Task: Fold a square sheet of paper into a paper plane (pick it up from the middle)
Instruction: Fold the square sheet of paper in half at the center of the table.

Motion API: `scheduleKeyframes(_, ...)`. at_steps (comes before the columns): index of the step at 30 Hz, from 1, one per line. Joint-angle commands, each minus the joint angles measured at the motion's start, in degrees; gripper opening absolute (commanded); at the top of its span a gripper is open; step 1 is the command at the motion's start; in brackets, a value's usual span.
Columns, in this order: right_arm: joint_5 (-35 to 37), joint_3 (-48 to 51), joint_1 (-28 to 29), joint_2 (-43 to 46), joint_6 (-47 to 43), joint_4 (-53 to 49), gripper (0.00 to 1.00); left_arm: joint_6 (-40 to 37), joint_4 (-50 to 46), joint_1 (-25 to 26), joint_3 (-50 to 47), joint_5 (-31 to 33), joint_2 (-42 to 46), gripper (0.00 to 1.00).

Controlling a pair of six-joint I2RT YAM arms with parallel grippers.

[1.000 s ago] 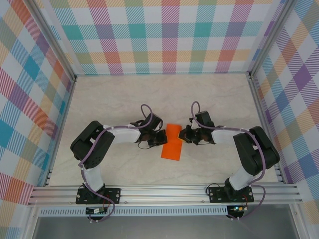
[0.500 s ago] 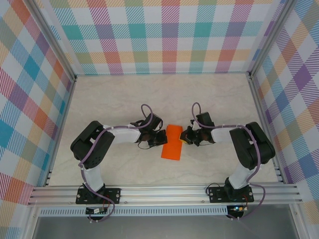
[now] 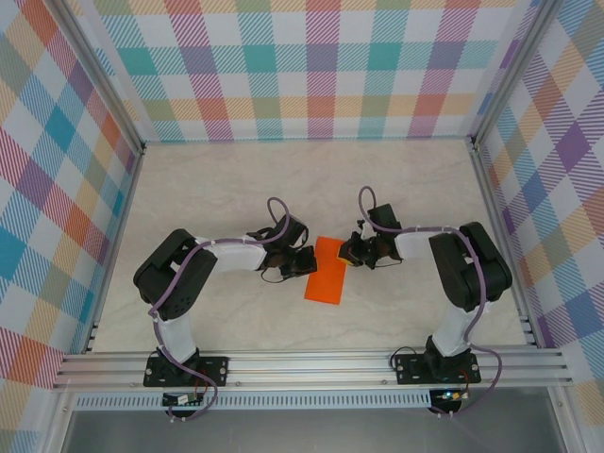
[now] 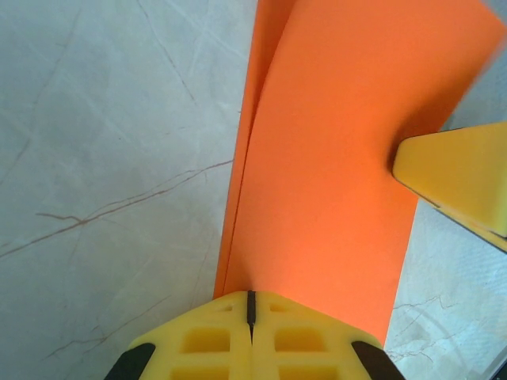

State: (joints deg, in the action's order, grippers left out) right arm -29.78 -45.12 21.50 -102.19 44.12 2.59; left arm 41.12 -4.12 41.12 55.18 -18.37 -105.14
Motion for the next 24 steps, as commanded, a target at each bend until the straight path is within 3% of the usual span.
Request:
scheduleKeyframes(1,0.3,0.6,-0.2,-1.4,0.6,0.8,0.00,-0.7,-8.5,0.8,-3.6,7.1,-4.0,0.00)
scheduleKeyframes(9,0.9,-3.3,-1.1,3.1,-1.4,-3.3,0.00,-0.9,-8.9,0.8,-3.5,7.4,-3.8,0.00)
scheduleKeyframes(24,2.4,-4.6,-2.7,-4.7,-0.2,-3.8,0.00,-1.0,-9.1,0.8,-3.4,7.5,-3.8,0.00)
